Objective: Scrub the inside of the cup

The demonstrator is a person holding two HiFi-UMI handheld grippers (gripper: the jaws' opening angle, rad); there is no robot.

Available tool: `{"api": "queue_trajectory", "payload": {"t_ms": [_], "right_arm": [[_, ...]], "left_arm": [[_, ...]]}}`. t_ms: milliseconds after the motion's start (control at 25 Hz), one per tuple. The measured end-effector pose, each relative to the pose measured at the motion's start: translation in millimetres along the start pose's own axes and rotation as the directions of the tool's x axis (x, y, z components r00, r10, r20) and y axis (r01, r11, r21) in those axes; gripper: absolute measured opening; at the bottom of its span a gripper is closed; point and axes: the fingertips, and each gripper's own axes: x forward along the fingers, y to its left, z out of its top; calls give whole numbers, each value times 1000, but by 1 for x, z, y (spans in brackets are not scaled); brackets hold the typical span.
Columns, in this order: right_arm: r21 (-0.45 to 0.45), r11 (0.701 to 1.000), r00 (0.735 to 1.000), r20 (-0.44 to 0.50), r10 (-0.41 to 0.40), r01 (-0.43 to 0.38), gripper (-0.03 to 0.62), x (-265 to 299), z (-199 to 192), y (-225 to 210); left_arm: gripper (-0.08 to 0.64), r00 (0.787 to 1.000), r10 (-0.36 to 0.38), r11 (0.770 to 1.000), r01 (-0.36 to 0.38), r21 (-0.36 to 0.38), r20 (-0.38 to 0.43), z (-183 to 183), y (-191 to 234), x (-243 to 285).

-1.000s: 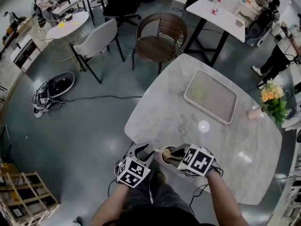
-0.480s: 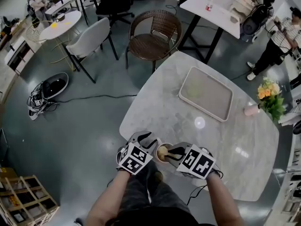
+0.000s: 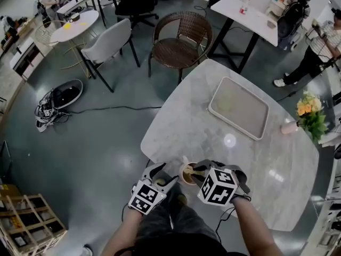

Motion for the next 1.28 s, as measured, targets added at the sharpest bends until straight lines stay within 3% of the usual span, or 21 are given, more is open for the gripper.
{"api": "queue_trajectory", "payload": {"t_ms": [160, 280, 440, 520, 680, 840, 960, 1120, 1280], "right_arm": [[-30, 1000, 999, -50, 2, -3, 61, 10, -1, 1], [-12, 1000, 999, -52, 15, -16, 61, 15, 0, 3], [-12, 999, 998, -31, 52, -53, 60, 17, 5, 9], [-43, 997, 998, -20, 58, -59, 60, 16, 4, 10], [-90, 992, 996, 23, 86, -84, 60, 10, 9, 16], [-48, 991, 990, 70, 125, -122, 60, 4, 15, 17], [-3, 990, 986, 92, 138, -139, 60, 2, 17, 14], [34, 988, 982, 118, 144, -149, 60, -4, 22, 11], [60, 985, 976, 157, 152, -163, 60, -12, 24, 8]], "left_arm": [[375, 996, -38, 986, 50, 157, -78, -9, -40, 6], [408, 986, 72, 954, -25, 298, -147, -13, -57, 24], [408, 963, 231, 935, -182, 304, -136, -3, -56, 42], [408, 956, 256, 925, -199, 323, -144, -3, -52, 46], [405, 966, 192, 907, -109, 406, -171, -6, -47, 47], [405, 974, 72, 878, 40, 477, -214, -6, -43, 48], [403, 960, -25, 826, 176, 535, -277, -5, -40, 49], [397, 919, -117, 730, 337, 595, -377, -5, -37, 47], [396, 882, -172, 632, 440, 638, -439, -4, -35, 47]]}}
